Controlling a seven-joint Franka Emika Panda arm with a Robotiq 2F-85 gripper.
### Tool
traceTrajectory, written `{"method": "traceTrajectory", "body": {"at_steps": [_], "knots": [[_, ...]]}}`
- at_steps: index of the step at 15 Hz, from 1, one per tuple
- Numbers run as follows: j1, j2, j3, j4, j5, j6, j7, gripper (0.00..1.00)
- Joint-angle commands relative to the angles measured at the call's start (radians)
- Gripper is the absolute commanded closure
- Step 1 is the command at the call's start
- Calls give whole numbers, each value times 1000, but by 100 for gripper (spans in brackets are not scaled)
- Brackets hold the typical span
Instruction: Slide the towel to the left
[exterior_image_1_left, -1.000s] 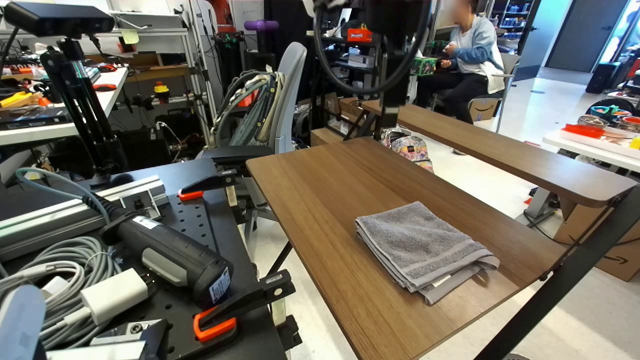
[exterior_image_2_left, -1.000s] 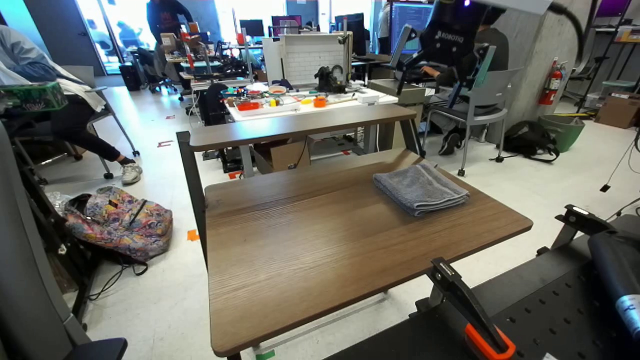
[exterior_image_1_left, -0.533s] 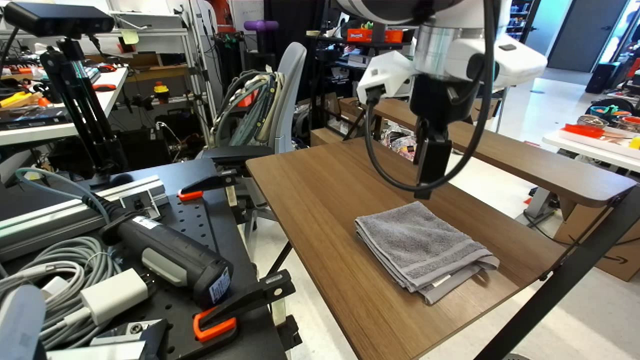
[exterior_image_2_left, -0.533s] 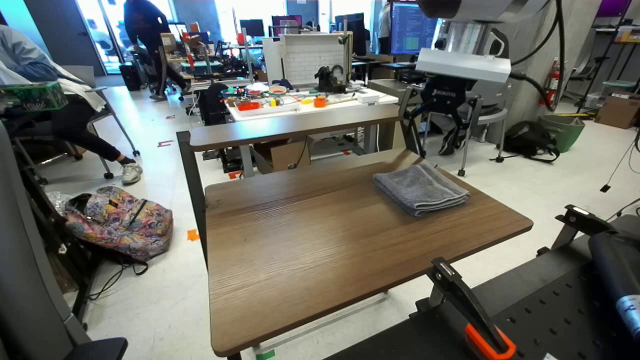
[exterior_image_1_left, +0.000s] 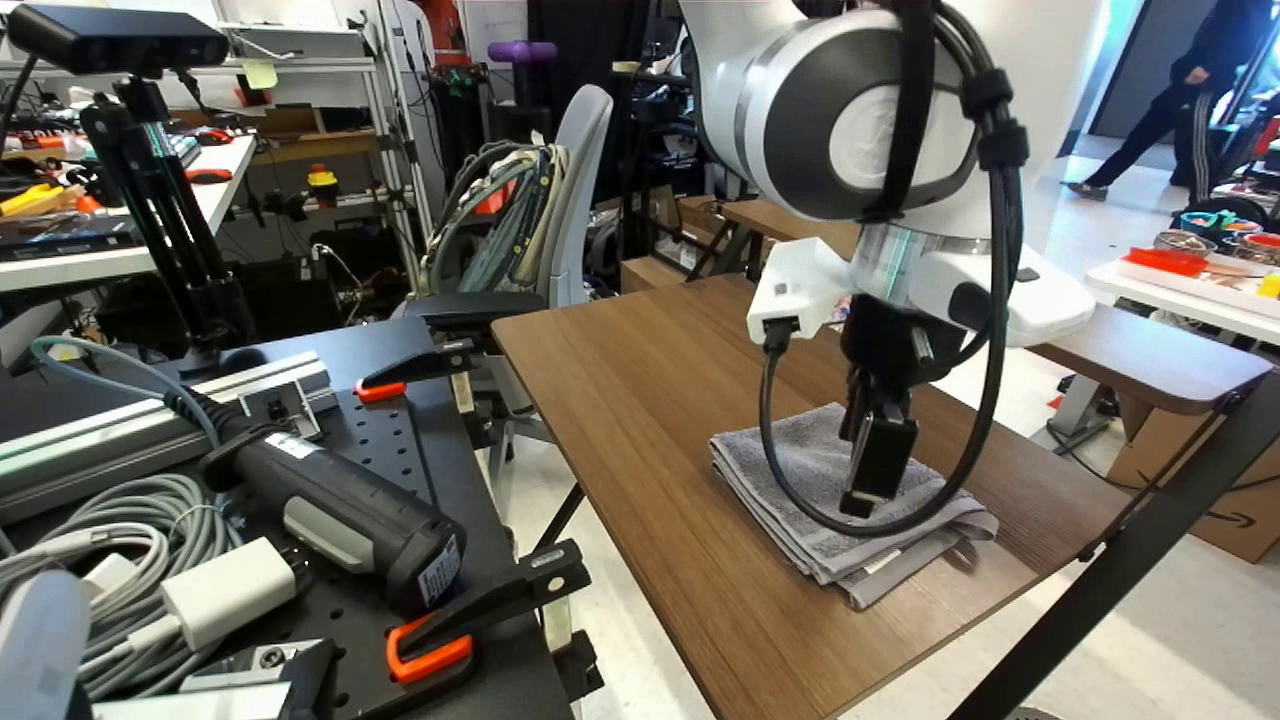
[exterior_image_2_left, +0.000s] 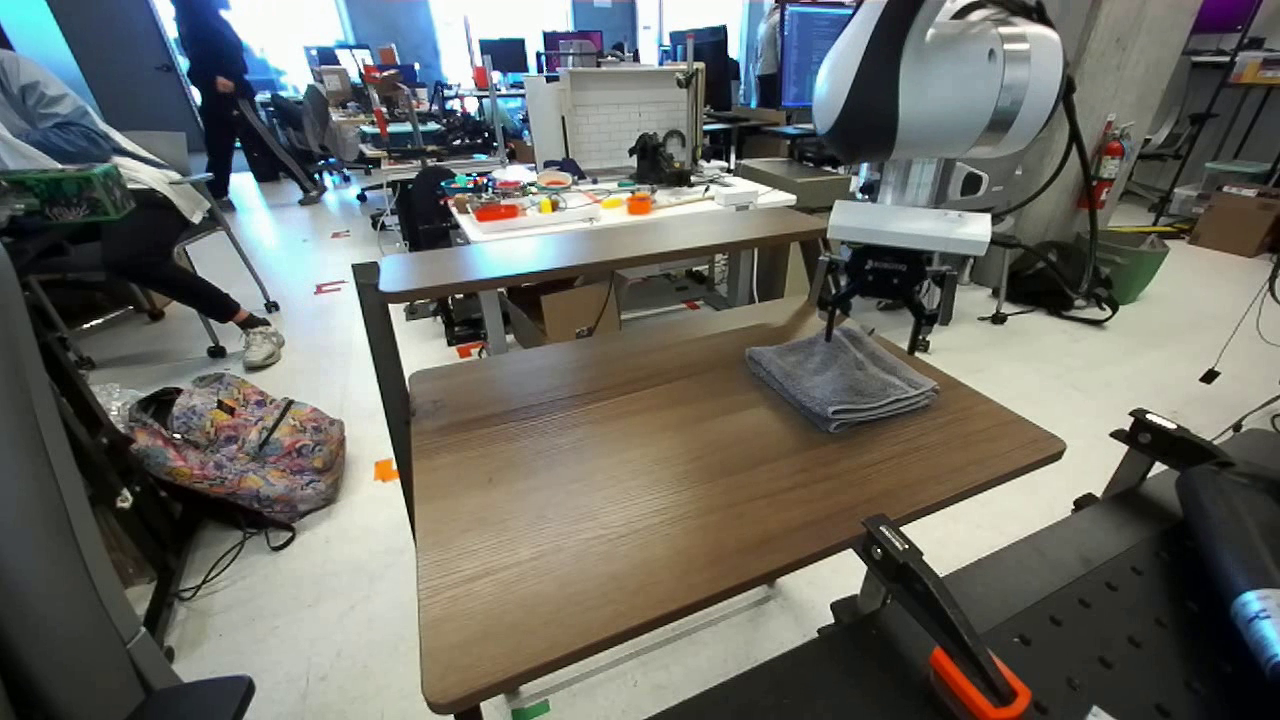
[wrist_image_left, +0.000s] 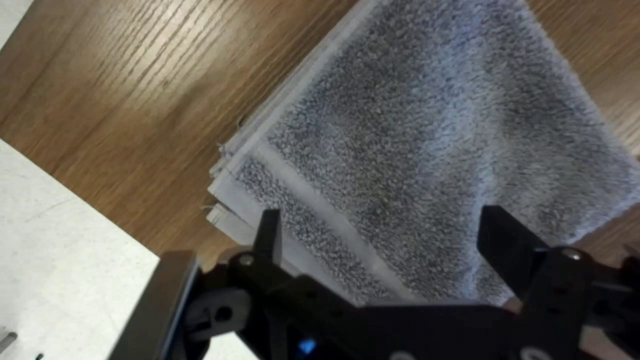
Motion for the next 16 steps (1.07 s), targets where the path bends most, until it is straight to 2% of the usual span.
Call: {"method": "traceTrajectory", "body": {"at_steps": [1,5,8,16], "knots": [[3,80,-9,83,-18,-64,18,0],[29,116,-14,99,-34,-78,23,0],[75,119,-20,90,-69,-55,36,0],[253,157,-14,160,-123,-68,161,0]]}}
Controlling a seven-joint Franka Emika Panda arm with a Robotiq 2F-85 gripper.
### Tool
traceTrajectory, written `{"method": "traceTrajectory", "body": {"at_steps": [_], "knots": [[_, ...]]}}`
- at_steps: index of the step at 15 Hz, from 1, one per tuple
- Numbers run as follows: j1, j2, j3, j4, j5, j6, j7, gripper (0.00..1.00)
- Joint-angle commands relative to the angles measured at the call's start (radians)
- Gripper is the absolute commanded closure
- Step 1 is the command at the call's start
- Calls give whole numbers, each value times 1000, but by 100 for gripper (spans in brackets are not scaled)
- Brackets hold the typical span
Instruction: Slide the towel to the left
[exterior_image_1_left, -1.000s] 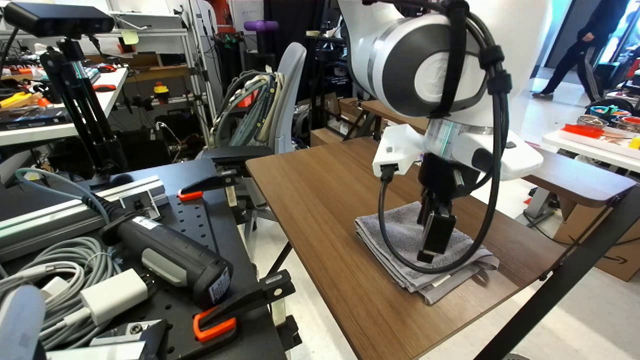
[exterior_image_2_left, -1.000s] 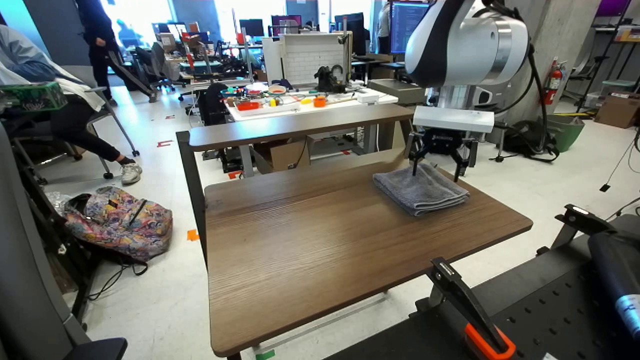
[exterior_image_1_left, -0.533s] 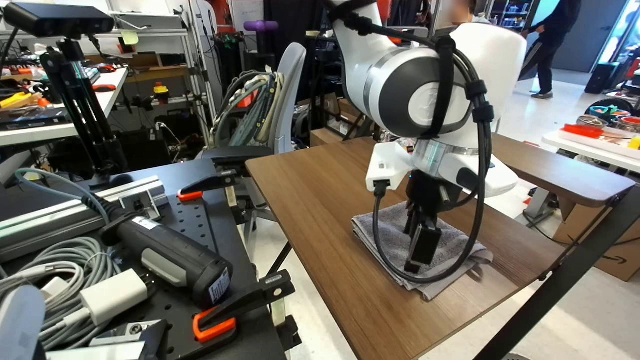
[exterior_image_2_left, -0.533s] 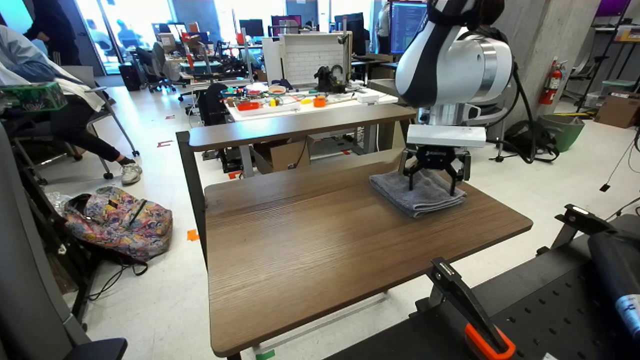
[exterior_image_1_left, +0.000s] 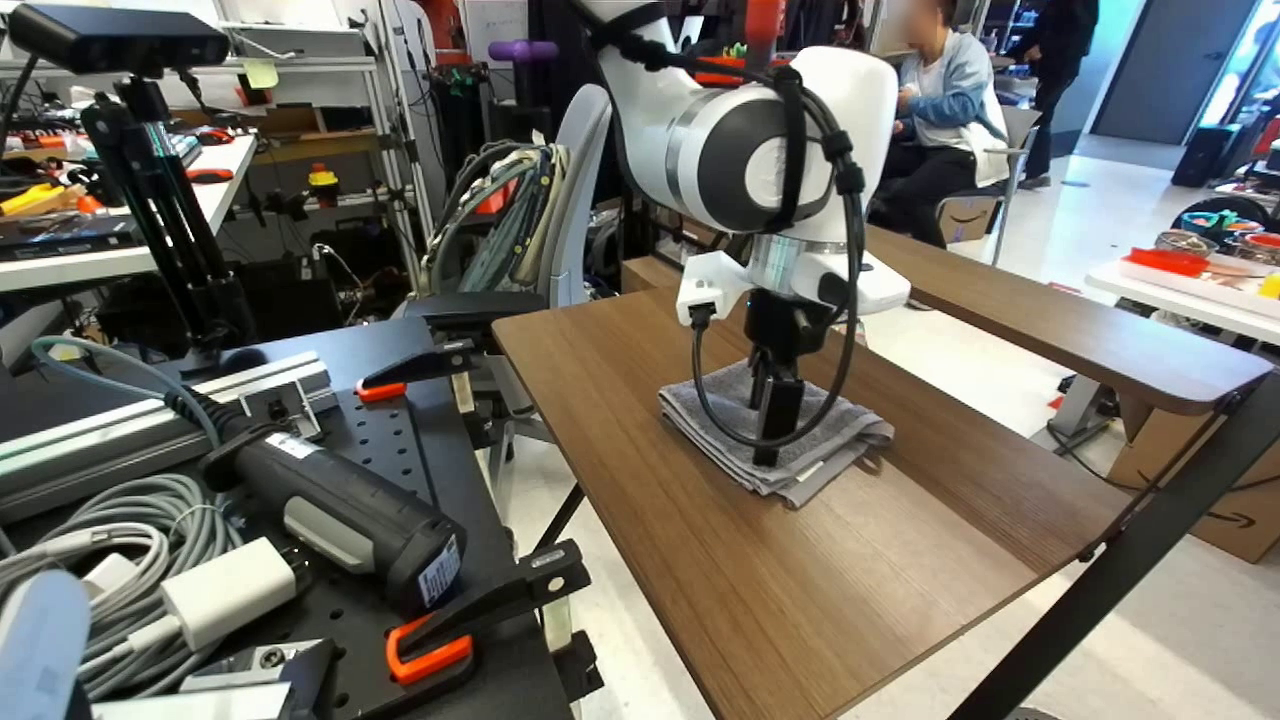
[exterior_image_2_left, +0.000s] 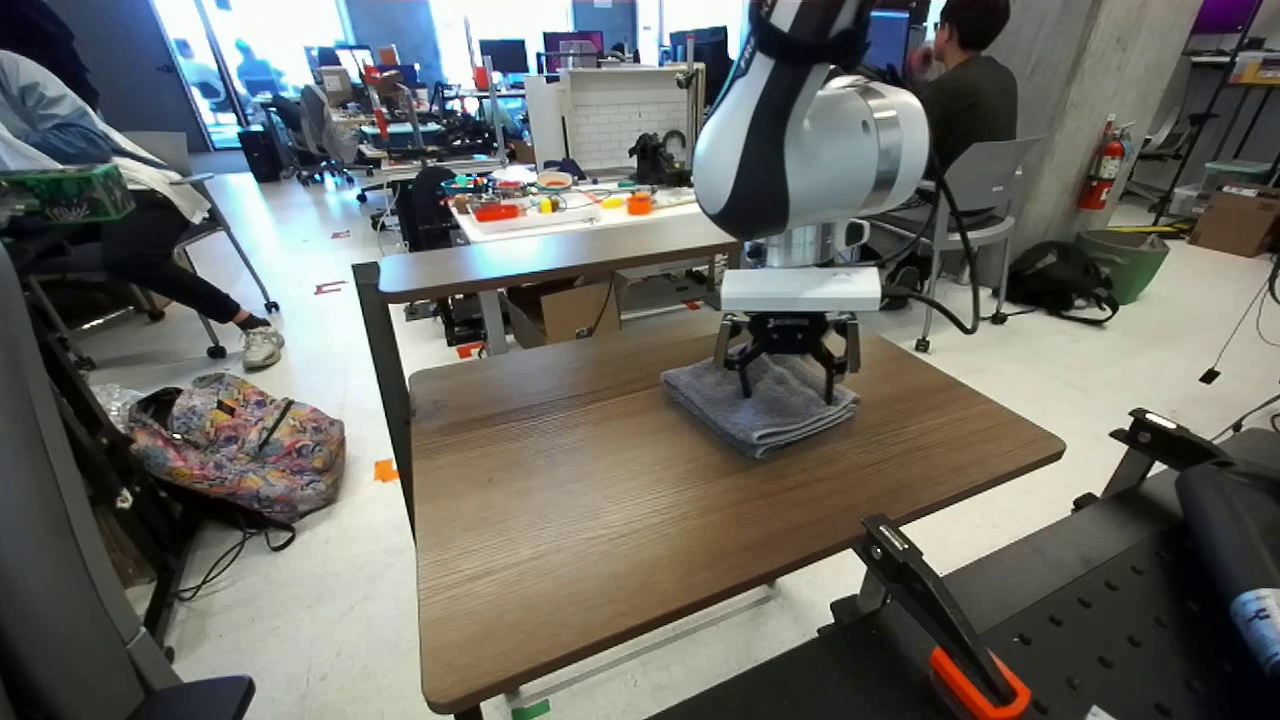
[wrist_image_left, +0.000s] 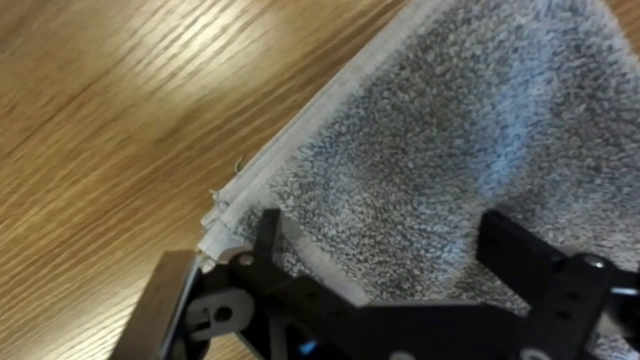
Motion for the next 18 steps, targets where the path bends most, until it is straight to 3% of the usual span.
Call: {"method": "traceTrajectory", "body": {"at_steps": [1,7,12,16,17,18], "knots": [[79,56,-10,91,-38,-24,82,0],[143,91,-11,167,-78,-32,157,0],[137,-50,21,38,-73,18,123,0],[114,-206,70,-89,-64,-31,59,0],[127,-98,49,21,-71,-9,108,0],[126,-127,54,0,-71,-15,106,0]]}}
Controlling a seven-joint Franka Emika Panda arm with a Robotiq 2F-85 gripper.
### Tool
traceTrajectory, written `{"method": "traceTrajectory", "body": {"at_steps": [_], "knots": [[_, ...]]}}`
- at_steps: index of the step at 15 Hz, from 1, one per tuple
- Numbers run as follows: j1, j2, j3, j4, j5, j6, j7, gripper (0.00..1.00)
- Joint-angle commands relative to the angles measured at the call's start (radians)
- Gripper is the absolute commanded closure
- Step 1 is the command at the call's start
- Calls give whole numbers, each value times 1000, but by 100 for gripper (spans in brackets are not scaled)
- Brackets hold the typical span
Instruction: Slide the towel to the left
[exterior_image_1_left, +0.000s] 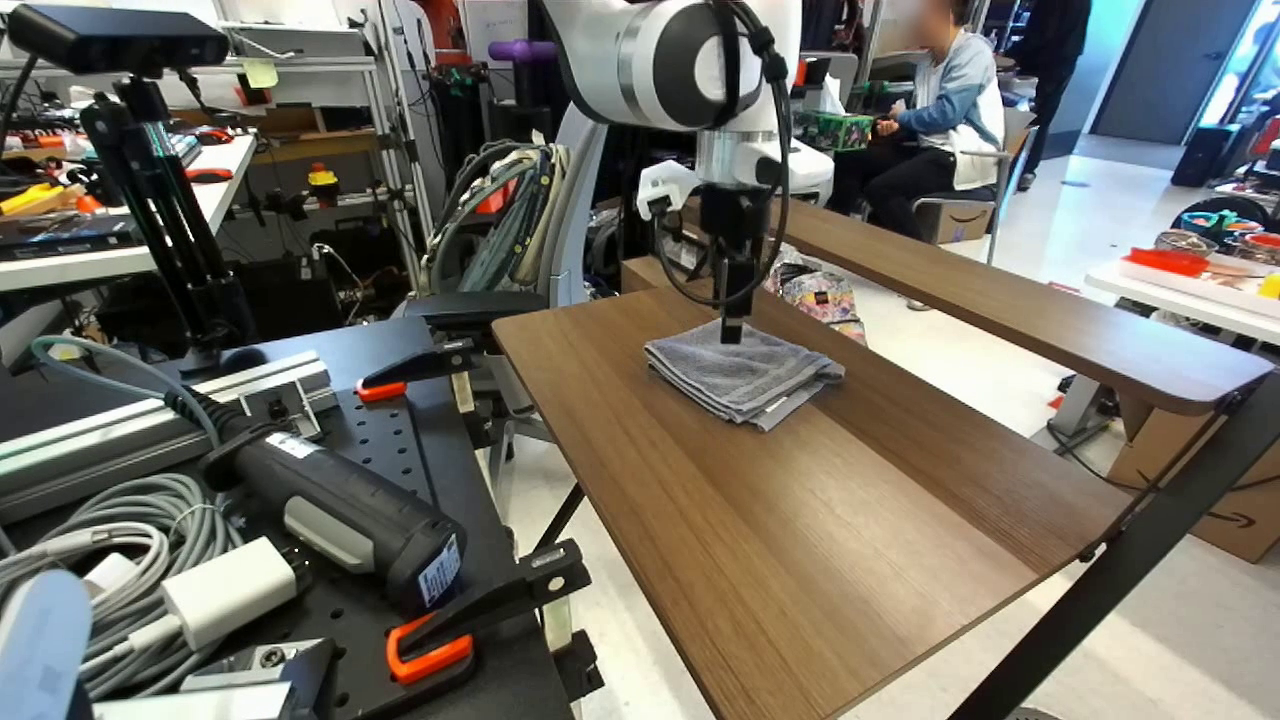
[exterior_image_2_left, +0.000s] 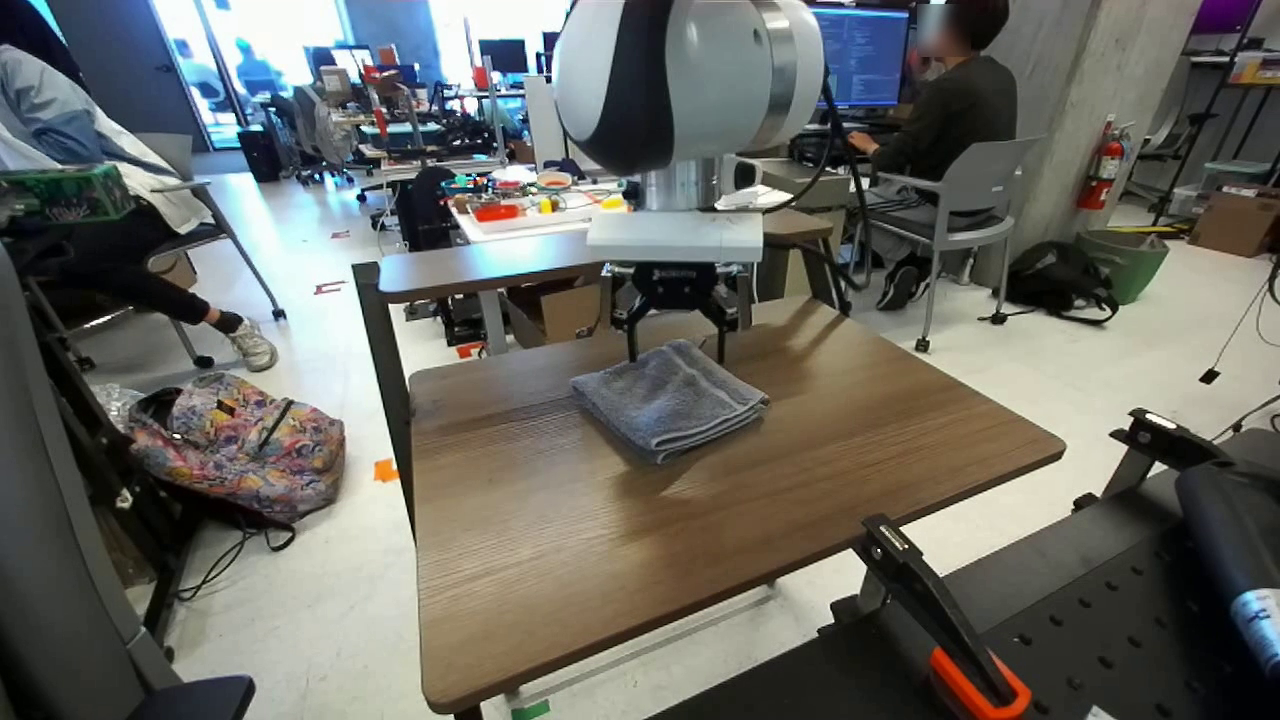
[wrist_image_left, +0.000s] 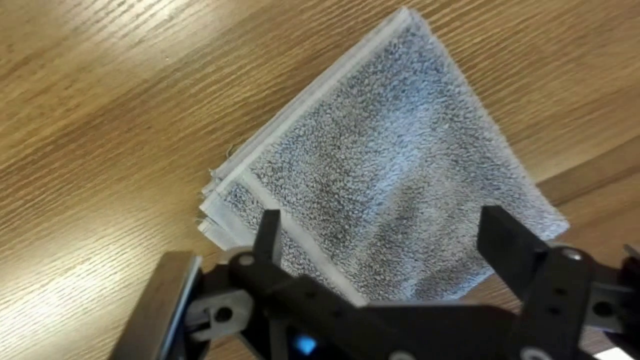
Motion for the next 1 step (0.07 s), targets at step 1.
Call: {"method": "traceTrajectory", "body": {"at_steps": [1], "knots": [[-12,-4,12,2,-15,-2,10,0]]}}
